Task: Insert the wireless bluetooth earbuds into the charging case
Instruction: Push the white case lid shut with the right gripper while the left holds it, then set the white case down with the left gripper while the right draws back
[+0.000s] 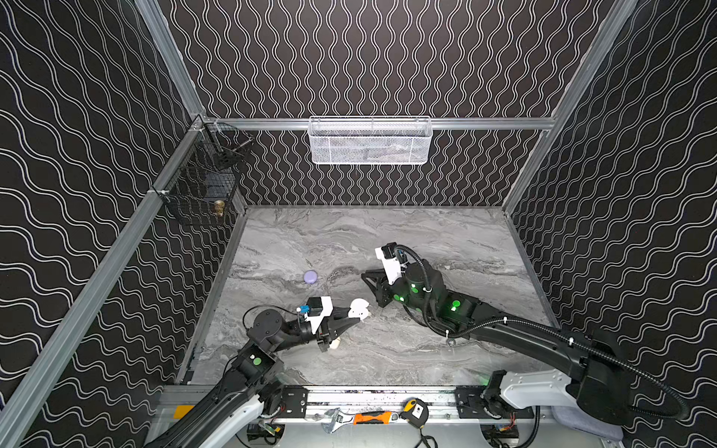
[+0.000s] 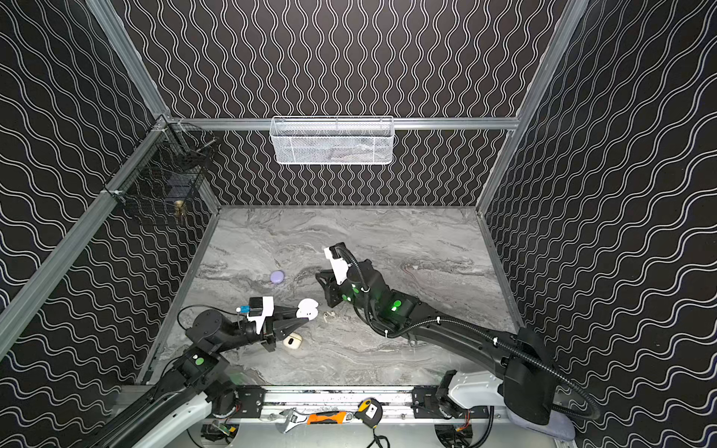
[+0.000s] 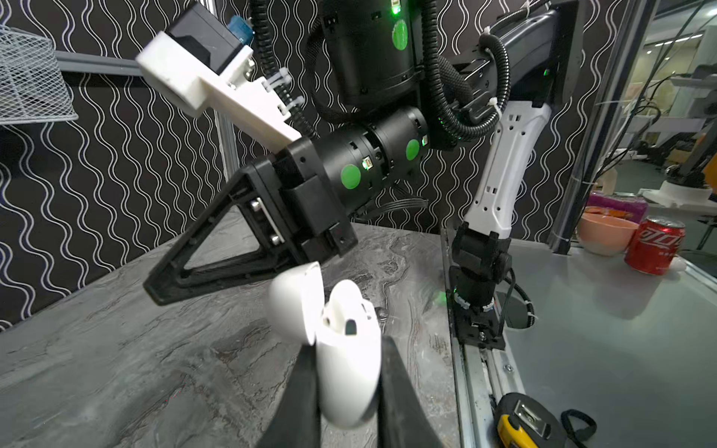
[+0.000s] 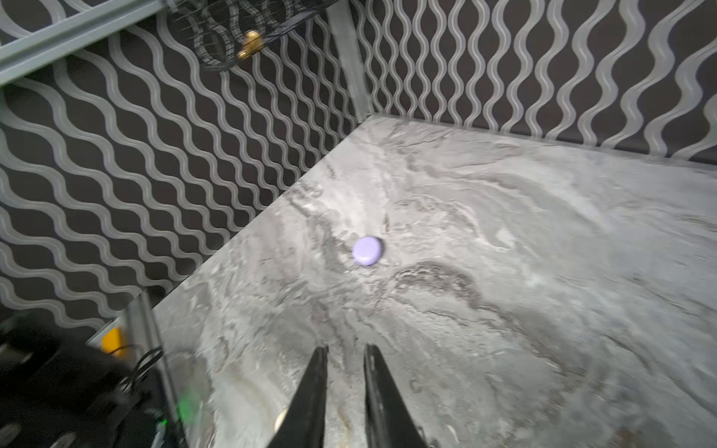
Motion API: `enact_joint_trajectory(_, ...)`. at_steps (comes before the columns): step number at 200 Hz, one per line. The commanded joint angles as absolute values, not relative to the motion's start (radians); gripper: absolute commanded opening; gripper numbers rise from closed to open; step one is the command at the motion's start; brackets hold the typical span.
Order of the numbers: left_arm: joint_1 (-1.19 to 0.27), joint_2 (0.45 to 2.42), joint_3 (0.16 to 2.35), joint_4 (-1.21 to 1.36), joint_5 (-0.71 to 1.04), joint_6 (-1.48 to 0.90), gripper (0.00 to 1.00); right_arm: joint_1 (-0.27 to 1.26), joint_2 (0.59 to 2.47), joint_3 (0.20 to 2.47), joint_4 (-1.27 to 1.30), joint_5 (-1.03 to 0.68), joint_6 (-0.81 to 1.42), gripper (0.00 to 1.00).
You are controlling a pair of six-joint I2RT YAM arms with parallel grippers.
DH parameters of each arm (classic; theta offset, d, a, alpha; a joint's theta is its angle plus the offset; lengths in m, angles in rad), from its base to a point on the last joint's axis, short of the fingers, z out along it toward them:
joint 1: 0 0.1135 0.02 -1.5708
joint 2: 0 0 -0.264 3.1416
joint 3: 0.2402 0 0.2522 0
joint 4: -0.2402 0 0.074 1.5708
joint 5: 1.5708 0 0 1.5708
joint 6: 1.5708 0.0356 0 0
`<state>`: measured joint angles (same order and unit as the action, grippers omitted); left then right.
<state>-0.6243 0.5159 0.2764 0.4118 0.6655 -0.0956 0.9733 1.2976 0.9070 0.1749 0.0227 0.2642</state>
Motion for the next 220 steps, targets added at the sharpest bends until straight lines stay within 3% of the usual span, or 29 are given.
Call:
enact_joint_trajectory(1, -0.628, 0.519, 0.286, 0.404, 0.639, -0.046, 0.00, 0.973, 1.285, 0.882, 0.285, -0.157, 0.241, 0.21)
enact_joint_trajectory(60, -0.628, 0.542, 0.293, 0.410, 0.648, -0.044, 0.00, 0.974, 1.190, 0.746, 0.485, -0.361, 0.248, 0.23)
enact_joint_trajectory(125, -0.630, 0.535, 0.283, 0.400, 0.625, -0.047, 0.00, 0.975, 1.145, 0.691, 0.564, -0.397, 0.279, 0.23)
enact_joint_trajectory(149, -0.630, 0.541, 0.281, 0.388, 0.584, -0.047, 0.00, 0.976, 1.108, 0.676, 0.536, -0.315, 0.279, 0.23)
enact_joint_trajectory(178, -0.628, 0.587, 0.279, 0.376, 0.480, -0.077, 0.00, 0.975, 1.036, 0.630, 0.509, -0.108, 0.302, 0.29)
enact_joint_trajectory(220, -0.609, 0.791, 0.319, 0.345, 0.192, -0.158, 0.00, 0.974, 0.988, 0.573, 0.426, 0.171, 0.371, 0.35)
